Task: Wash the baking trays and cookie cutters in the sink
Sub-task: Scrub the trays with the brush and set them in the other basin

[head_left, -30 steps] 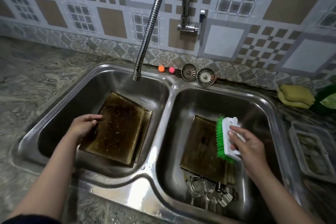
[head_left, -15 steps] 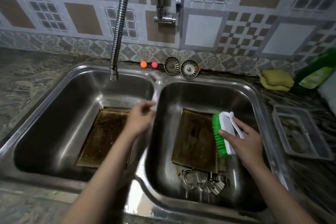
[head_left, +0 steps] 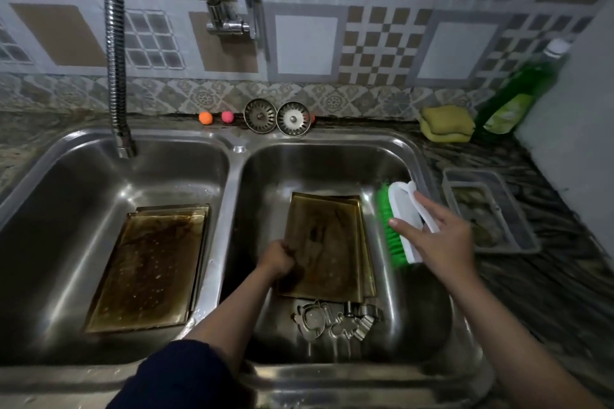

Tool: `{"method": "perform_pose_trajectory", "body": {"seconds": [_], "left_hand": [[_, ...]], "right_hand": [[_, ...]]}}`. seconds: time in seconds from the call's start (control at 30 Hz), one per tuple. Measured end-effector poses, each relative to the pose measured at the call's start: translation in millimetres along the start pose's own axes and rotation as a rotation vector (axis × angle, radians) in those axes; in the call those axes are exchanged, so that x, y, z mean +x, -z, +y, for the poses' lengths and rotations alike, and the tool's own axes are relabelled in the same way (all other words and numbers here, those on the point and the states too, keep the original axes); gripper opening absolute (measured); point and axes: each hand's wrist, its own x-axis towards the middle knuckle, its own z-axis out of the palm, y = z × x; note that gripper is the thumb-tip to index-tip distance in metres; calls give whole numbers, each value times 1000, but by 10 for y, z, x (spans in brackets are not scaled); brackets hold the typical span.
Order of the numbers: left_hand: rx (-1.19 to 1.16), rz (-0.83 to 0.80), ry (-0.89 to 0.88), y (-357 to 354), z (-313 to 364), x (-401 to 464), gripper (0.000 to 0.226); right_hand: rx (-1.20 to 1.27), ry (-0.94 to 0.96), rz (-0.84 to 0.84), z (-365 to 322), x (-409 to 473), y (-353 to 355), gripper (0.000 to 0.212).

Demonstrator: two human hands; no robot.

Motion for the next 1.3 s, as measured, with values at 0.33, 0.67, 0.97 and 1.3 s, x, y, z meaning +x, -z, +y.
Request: {"method": "perform_pose_trajectory", "body": {"seconds": [0.33,0.67,0.97,1.3], "left_hand": [[-320,197,-154,-36,172,-113,28],[-207,469,-358,-19,463,-498,37],[-324,460,-315,-54,569,-753,32],[-404,614,-613,-215,766,-1385,29]], "right_hand": [[-244,42,170,-53,762,999,65],[-570,13,-47,459,878,1040,68],[-182,148,94,-297,417,704,66],[-132,125,-82,-474,141,-451,56]]}}
